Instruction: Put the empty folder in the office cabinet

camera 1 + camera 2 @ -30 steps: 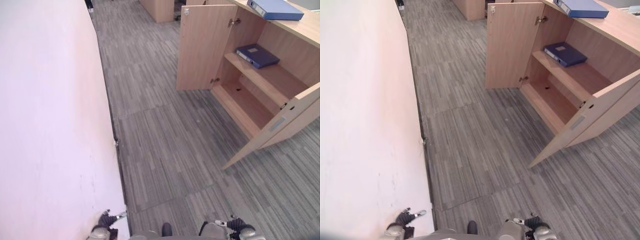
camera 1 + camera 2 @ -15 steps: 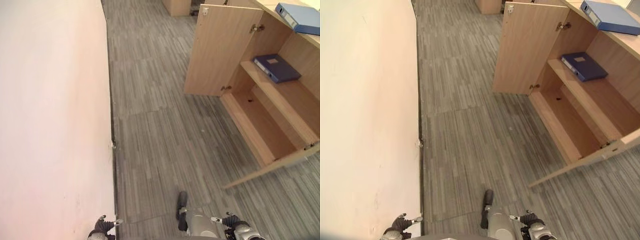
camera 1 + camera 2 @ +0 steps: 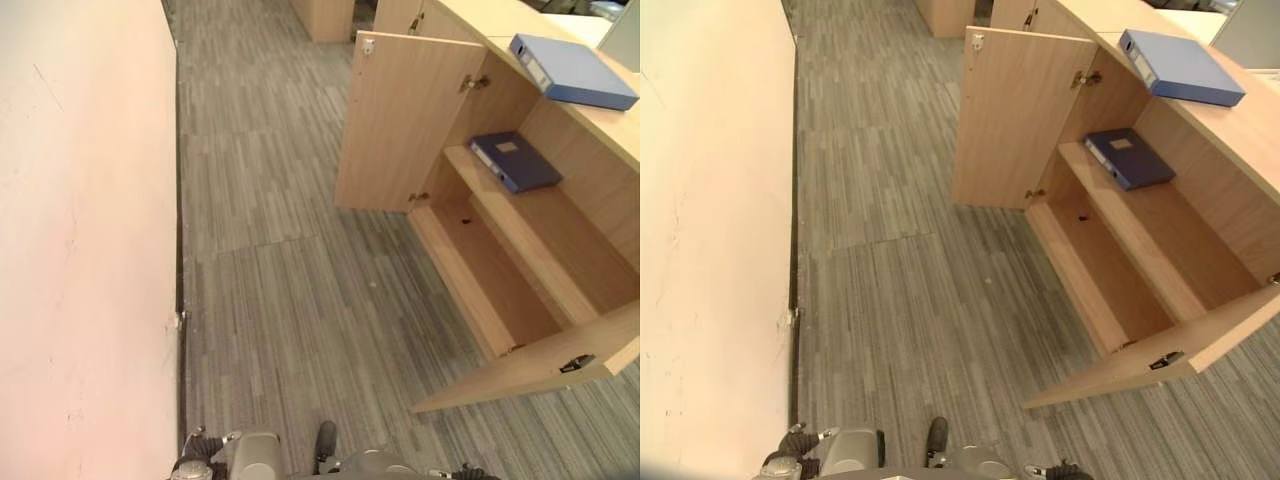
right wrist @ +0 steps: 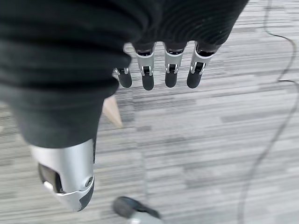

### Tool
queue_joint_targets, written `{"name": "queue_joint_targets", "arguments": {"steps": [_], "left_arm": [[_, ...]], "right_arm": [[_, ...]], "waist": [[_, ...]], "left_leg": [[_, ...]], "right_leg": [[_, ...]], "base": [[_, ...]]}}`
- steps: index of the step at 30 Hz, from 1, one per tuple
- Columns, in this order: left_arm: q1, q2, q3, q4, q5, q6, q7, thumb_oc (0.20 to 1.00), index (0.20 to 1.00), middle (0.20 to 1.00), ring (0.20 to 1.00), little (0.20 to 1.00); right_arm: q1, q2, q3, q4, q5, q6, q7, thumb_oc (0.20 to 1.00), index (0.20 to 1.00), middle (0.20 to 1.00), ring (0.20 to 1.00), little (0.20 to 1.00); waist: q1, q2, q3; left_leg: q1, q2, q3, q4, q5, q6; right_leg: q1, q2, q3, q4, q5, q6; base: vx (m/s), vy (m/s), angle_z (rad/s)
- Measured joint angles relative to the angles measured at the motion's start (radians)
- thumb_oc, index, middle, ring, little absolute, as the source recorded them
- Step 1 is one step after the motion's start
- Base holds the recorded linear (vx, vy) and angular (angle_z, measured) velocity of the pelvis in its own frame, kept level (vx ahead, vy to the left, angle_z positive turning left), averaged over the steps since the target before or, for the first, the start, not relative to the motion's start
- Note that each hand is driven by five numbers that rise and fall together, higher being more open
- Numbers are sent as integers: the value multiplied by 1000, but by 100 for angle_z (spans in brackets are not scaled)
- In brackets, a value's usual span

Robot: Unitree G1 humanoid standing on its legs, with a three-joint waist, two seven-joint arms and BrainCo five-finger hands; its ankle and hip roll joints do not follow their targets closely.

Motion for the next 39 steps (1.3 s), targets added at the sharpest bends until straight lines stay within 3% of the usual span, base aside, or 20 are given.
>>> {"name": "queue_joint_targets", "arguments": {"steps": [2, 3, 4, 7, 10, 12, 13, 14, 16, 17, 20, 23, 24, 26, 29, 30, 31, 34, 37, 39], "left_arm": [[5, -16, -11, 9, 0, 3, 1, 1000, 1000, 1000, 1000, 1000], [9, -26, -15, 10, 0, 3, 1, 1000, 1000, 1000, 1000, 1000], [10, -36, -14, 14, 0, 4, 1, 1000, 1000, 1000, 1000, 1000], [12, -61, -14, 31, -2, 5, 1, 1000, 1000, 1000, 1000, 1000], [53, -60, 11, 60, -3, 6, 0, 1000, 1000, 1000, 1000, 1000], [90, -57, 29, 71, -4, 9, -3, 1000, 1000, 1000, 1000, 1000], [108, -54, 34, 79, -4, 11, -2, 1000, 1000, 1000, 1000, 1000], [111, -36, 33, 82, -3, 16, -3, 1000, 1000, 1000, 1000, 1000], [90, -29, 34, 76, -3, 17, -4, 1000, 1000, 1000, 1000, 1000], [69, -29, 29, 68, -3, 13, -4, 1000, 1000, 1000, 1000, 1000], [22, -15, 26, 45, -4, 4, -4, 1000, 1000, 1000, 1000, 1000], [18, -21, 17, 28, -7, -3, -5, 1000, 1000, 1000, 1000, 1000], [18, -17, 15, 33, -21, 1, -6, 1000, 1000, 1000, 1000, 1000], [20, -14, 14, 32, -41, 1, -5, 1000, 1000, 1000, 1000, 1000], [26, 5, 3, 27, -42, 0, -4, 1000, 1000, 1000, 1000, 1000], [22, 4, -10, 26, -42, 5, -4, 1000, 1000, 1000, 1000, 1000], [34, 0, -13, 26, -42, 7, -3, 1000, 1000, 1000, 1000, 1000], [49, 3, -11, -1, -42, 6, -1, 1000, 1000, 1000, 1000, 1000], [35, 6, -4, -32, -42, 0, 4, 1000, 1000, 1000, 1000, 1000], [45, 2, 28, -36, -42, 3, 8, 1000, 1000, 1000, 1000, 1000]], "right_arm": [[4, -7, 0, -1, 0, 0, -5, 1000, 1000, 1000, 1000, 1000], [5, -8, -1, 0, 0, -1, -6, 1000, 1000, 1000, 1000, 1000], [4, -10, -5, 0, 0, 0, -7, 1000, 1000, 1000, 1000, 1000], [14, -12, -37, 0, 0, -1, -8, 1000, 1000, 1000, 1000, 1000], [21, -12, -42, 15, 0, -3, -7, 1000, 1000, 1000, 1000, 1000], [45, -12, -49, 38, 0, -4, 0, 1000, 1000, 1000, 1000, 1000], [57, -10, -48, 45, 0, -3, 2, 1000, 1000, 1000, 1000, 1000], [76, 10, -49, 62, 0, 1, 11, 1000, 1000, 1000, 1000, 1000], [83, 29, -70, 67, 0, 1, 15, 1000, 1000, 1000, 1000, 1000], [81, 35, -77, 65, 1, 0, 19, 1000, 1000, 1000, 1000, 1000], [67, 57, -84, 64, 1, -1, 25, 1000, 1000, 1000, 1000, 1000], [72, 30, -91, 38, 15, -2, 23, 1000, 1000, 1000, 1000, 1000], [69, 9, -113, 6, 61, 1, 28, 1000, 1000, 1000, 1000, 1000], [66, -4, -122, -25, 90, -3, 27, 1000, 1000, 1000, 1000, 1000], [54, -12, -119, -47, 119, -5, 19, 1000, 1000, 1000, 1000, 1000], [29, -22, -120, -61, 119, -14, 17, 1000, 1000, 1000, 1000, 1000], [10, -23, -120, -64, 119, -22, 10, 1000, 1000, 1000, 1000, 1000], [-26, -23, -120, -95, 118, -21, 3, 1000, 1000, 1000, 1000, 1000], [-21, -14, -120, -100, 118, -20, -12, 1000, 1000, 1000, 1000, 1000], [-22, -10, -123, -101, 118, -22, -16, 1000, 1000, 1000, 1000, 1000]], "waist": [[-2, 42, 7], [-1, 54, 2], [0, 75, 1], [23, 117, 14], [31, 121, -4], [40, 123, -40], [37, 114, -68], [39, 58, -101], [26, 29, -121], [23, 34, -120], [22, 38, -137], [24, 69, -165], [14, 87, -166], [3, 102, -159], [12, 101, -145], [26, 118, -113], [23, 135, -97], [24, 146, -66], [19, 113, -54], [21, 91, -49]], "left_leg": [[25, 1, -3, -251, 115, -26], [29, 2, -16, -372, 163, -54], [24, 4, -21, -449, 195, -58], [-8, 20, -24, -453, 225, -73], [-3, 21, -3, -451, 229, -62], [46, 15, 11, -444, 234, -47], [55, 1, 19, -443, 293, -5], [78, -49, 64, -446, 329, 37], [115, -100, 64, -444, 325, 93], [130, -106, 63, -444, 314, 114], [160, -133, 78, -446, 251, 129], [201, -148, 86, -453, 198, 144], [228, -173, 92, -451, 181, 174], [254, -203, 83, -444, 170, 194], [273, -235, 88, -442, 147, 225], [286, -231, 109, -438, 132, 241], [299, -225, 123, -440, 130, 239], [303, -204, 177, -436, 113, 214], [336, -202, 215, -442, 90, 179], [350, -202, 246, -443, 86, 175]], "right_leg": [[47, 1, -8, -28, -11, 31], [51, 4, -9, -28, -21, 44], [56, 7, -13, -28, -29, 45], [110, 18, -5, -25, -55, 44], [177, 5, 18, -28, -116, 88], [220, -19, 44, -20, -148, 136], [234, -34, 49, -16, -172, 162], [252, -98, 59, -16, -193, 191], [261, -150, 49, 37, -182, 211], [245, -162, 47, 82, -188, 222], [206, -197, 47, 106, -127, 270], [138, -234, 56, 299, -128, 275], [51, -273, 64, 511, -115, 279], [-70, -337, 69, 758, -50, 265], [-165, -391, 45, 845, -68, 254], [-182, -440, -71, 836, -107, 264], [-192, -454, -141, 770, -114, 274], [-218, -445, -301, 484, -105, 311], [-221, -412, -331, 282, -61, 380], [-214, -391, -352, 186, -20, 390]], "base": [[287, 76, 11], [325, 89, 12], [171, 51, 19], [269, 102, -6], [369, 169, -25], [315, 170, -34], [478, 293, -41], [368, 233, -29], [294, 203, -4], [369, 284, 6], [320, 310, -11], [220, 313, -10], [184, 383, -9], [121, 244, 22], [174, 173, 2], [90, 20, -41], [109, -55, -52], [76, -73, -46], [119, -116, -36], [115, -90, -55]]}}
